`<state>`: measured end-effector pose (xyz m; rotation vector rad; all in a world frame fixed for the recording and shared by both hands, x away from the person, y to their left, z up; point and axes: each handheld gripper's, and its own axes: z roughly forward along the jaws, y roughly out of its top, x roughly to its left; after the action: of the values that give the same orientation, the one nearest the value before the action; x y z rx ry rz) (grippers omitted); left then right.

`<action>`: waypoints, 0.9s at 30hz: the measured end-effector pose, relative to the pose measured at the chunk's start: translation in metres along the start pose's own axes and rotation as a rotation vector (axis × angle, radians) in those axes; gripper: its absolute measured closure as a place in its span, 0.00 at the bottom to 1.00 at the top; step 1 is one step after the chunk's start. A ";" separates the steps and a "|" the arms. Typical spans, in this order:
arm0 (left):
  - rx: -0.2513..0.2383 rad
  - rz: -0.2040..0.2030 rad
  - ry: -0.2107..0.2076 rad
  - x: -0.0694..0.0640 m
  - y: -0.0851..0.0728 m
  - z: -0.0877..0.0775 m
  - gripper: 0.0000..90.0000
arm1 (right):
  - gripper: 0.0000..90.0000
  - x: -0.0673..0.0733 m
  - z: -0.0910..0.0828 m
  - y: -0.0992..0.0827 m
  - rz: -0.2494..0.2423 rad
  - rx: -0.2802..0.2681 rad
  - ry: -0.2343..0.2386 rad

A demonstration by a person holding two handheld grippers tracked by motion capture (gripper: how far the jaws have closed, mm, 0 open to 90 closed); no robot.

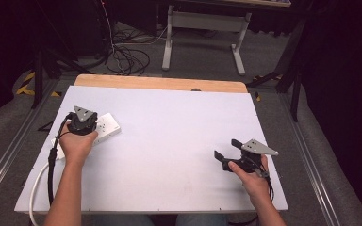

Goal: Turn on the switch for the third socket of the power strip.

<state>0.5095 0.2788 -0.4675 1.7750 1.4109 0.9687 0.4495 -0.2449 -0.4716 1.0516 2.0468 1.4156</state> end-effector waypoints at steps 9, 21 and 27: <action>0.054 -0.033 0.015 0.004 0.000 0.009 1.00 | 0.13 0.002 -0.002 0.001 0.011 -0.010 0.001; 0.091 -0.012 0.011 0.000 -0.004 0.016 1.00 | 0.13 0.003 -0.001 0.002 0.003 -0.006 0.005; 0.085 0.007 0.022 -0.001 -0.005 0.017 1.00 | 0.13 0.002 -0.001 0.001 0.007 -0.008 0.003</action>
<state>0.5213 0.2780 -0.4802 1.8376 1.4806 0.9472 0.4477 -0.2433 -0.4698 1.0548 2.0397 1.4291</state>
